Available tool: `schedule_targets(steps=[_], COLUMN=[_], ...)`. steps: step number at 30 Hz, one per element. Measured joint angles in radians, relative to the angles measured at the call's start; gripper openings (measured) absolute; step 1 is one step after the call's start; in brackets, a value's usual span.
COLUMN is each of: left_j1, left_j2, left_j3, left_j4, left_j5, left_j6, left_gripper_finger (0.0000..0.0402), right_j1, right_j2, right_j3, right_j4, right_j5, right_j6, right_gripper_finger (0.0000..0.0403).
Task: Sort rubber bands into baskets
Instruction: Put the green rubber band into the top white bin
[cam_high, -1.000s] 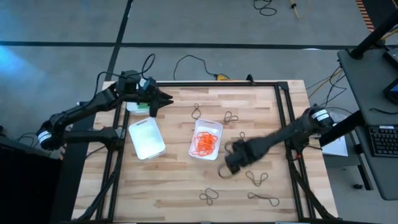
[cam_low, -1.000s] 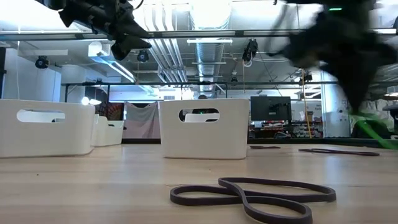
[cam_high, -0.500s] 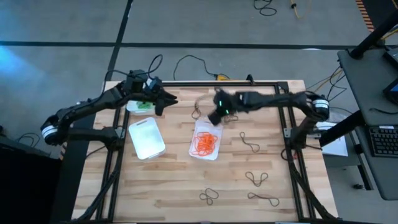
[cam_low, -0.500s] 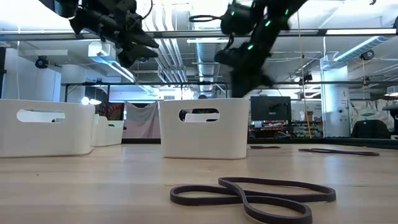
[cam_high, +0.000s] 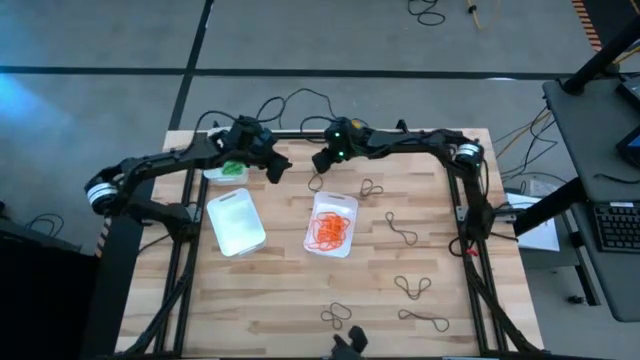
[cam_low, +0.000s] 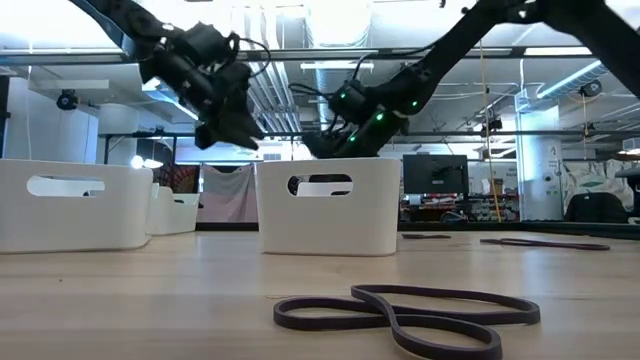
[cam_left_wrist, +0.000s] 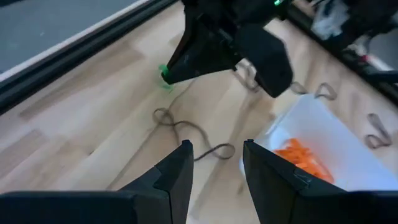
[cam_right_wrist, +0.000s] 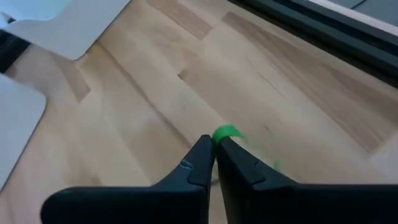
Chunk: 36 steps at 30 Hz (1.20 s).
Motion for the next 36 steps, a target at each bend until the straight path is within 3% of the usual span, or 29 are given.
schedule_targets(steps=[5,12,21,24,28,31,36], left_j1=[0.006,0.018,0.066,0.071,0.057,0.053,0.057], left_j2=[0.063,0.191,0.414,0.497,0.580,0.634,0.712], left_j3=[0.000,0.016,0.223,0.311,0.416,0.474,0.549], left_j4=[-0.001,-0.020,-0.028,-0.064,-0.168,-0.234,-0.240], left_j5=[-0.008,-0.017,-0.019,-0.013,-0.025,-0.110,-0.155], left_j6=[0.000,-0.033,0.047,0.149,0.456,0.618,0.775], left_gripper_finger=[0.0125,0.0125,0.0125,0.0125,0.0125,0.0125,0.0125], right_j1=[-0.003,-0.021,-0.022,-0.014,0.017,0.061,0.164], right_j2=[0.057,0.045,-0.082,-0.159,-0.271,-0.359,-0.483], right_j3=[0.066,0.111,0.121,0.121,0.120,0.119,0.118], right_j4=[-0.008,-0.110,-0.317,-0.400,-0.506,-0.581,-0.661], right_j5=[0.000,0.008,-0.025,-0.025,0.004,0.070,0.232], right_j6=[0.021,0.001,-0.013,-0.032,-0.051,-0.052,0.022], right_gripper_finger=[0.0048,0.0150,0.0238,0.0254,0.0264,0.0265,0.0265])
